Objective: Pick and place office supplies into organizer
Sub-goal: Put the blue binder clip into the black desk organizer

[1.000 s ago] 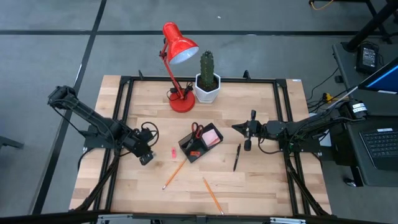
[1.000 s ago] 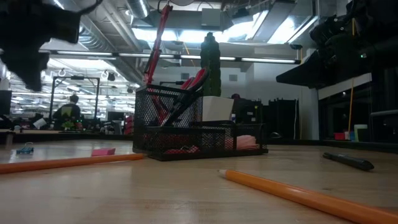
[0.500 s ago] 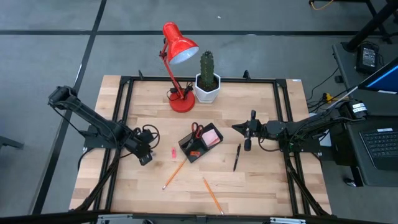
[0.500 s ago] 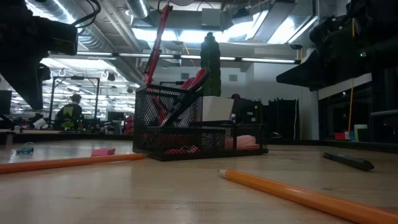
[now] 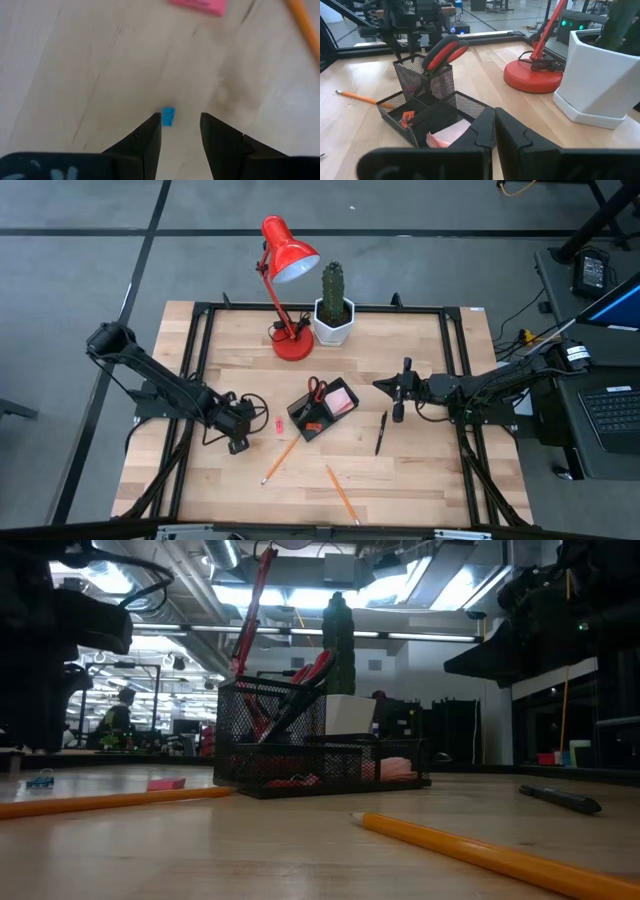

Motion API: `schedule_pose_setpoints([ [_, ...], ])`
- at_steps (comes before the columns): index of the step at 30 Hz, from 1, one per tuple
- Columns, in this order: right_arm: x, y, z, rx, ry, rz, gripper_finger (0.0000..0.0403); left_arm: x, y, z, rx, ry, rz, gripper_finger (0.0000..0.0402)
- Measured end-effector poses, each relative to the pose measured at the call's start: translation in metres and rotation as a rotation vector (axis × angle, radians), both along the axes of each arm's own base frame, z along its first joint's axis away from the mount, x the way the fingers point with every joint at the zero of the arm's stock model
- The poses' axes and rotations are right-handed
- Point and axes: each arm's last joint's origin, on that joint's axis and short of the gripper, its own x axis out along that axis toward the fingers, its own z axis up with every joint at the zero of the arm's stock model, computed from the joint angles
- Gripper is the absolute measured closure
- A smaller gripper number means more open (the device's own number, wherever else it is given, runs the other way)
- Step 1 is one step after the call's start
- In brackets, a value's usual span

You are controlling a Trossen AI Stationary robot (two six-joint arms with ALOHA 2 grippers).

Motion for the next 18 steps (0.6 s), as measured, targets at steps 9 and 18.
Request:
schedule_pose_setpoints([
  [9,0.0,0.0,0.0,0.0,0.0,0.0,0.0383,0.002,-0.002,-0.009,0.005,0.056,0.013,0.027],
  [18,0.0,0.0,0.0,0.0,0.0,0.0,0.0383,0.006,-0.004,-0.014,-0.005,0.056,0.009,0.0274],
])
